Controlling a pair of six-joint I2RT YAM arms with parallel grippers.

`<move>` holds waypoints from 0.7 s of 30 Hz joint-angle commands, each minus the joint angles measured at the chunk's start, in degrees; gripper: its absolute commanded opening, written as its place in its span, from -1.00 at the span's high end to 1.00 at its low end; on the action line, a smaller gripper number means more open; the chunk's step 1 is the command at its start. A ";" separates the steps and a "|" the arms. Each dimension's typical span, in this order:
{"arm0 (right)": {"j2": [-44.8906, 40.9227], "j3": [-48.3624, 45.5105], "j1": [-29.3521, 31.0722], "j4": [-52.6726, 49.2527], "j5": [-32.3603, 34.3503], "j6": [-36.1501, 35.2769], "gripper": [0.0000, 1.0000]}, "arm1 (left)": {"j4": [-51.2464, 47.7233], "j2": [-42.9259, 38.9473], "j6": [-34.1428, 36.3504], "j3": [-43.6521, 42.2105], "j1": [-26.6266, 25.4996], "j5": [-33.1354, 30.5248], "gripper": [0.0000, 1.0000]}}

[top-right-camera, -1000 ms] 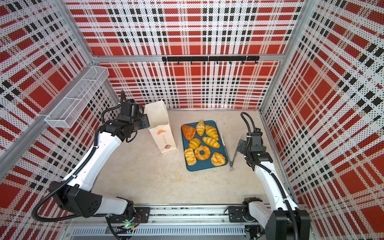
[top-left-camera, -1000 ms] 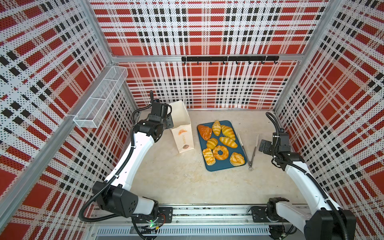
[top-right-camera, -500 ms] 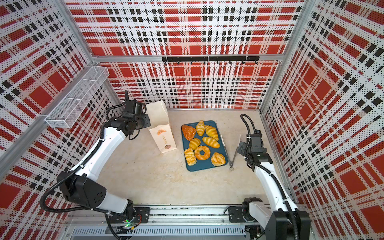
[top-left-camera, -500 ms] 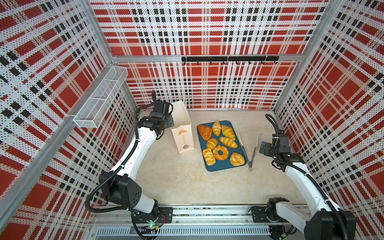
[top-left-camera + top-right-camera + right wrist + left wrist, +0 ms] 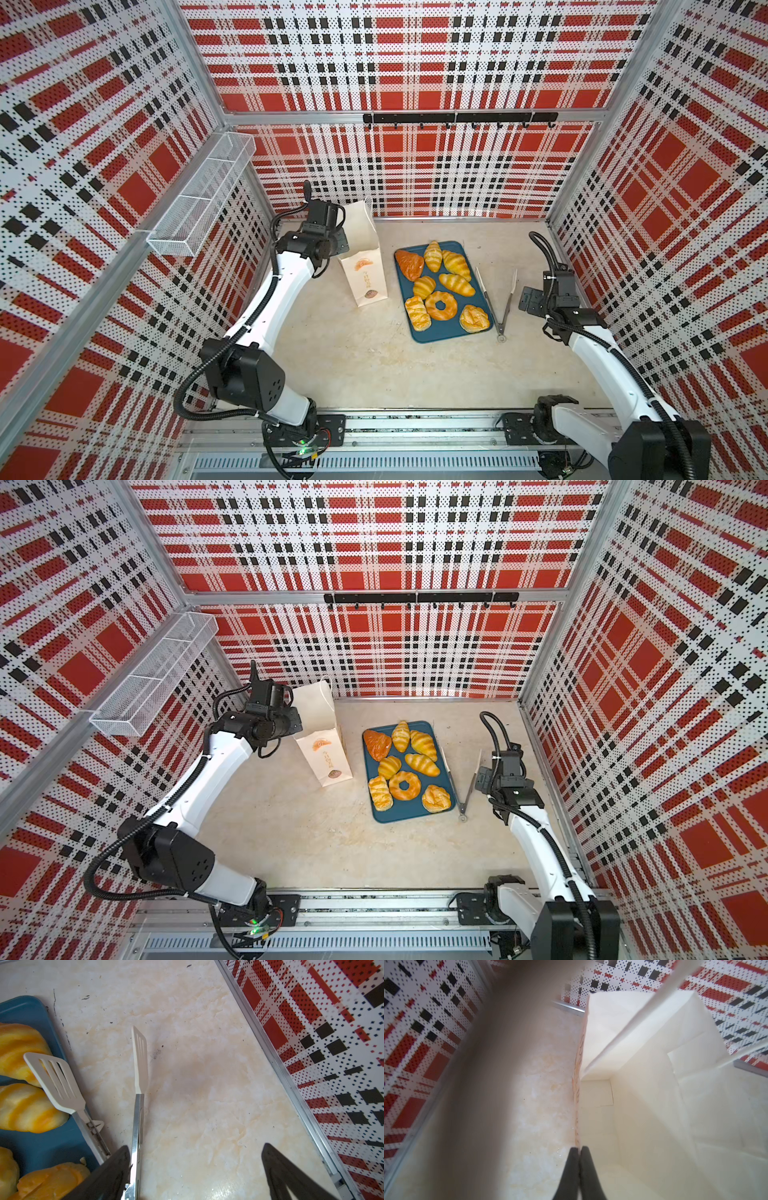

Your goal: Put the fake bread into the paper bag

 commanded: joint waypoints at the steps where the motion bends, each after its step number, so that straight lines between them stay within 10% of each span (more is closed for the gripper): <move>1: -0.02 -0.99 -0.20 1.49 -0.31 0.41 -1.00 | 0.45 -2.42 -0.43 0.10 0.54 0.53 1.00; 21: 5.27 -3.90 -0.19 6.10 -8.36 4.63 -0.58 | 0.93 -11.54 -2.36 -9.38 3.77 3.67 1.00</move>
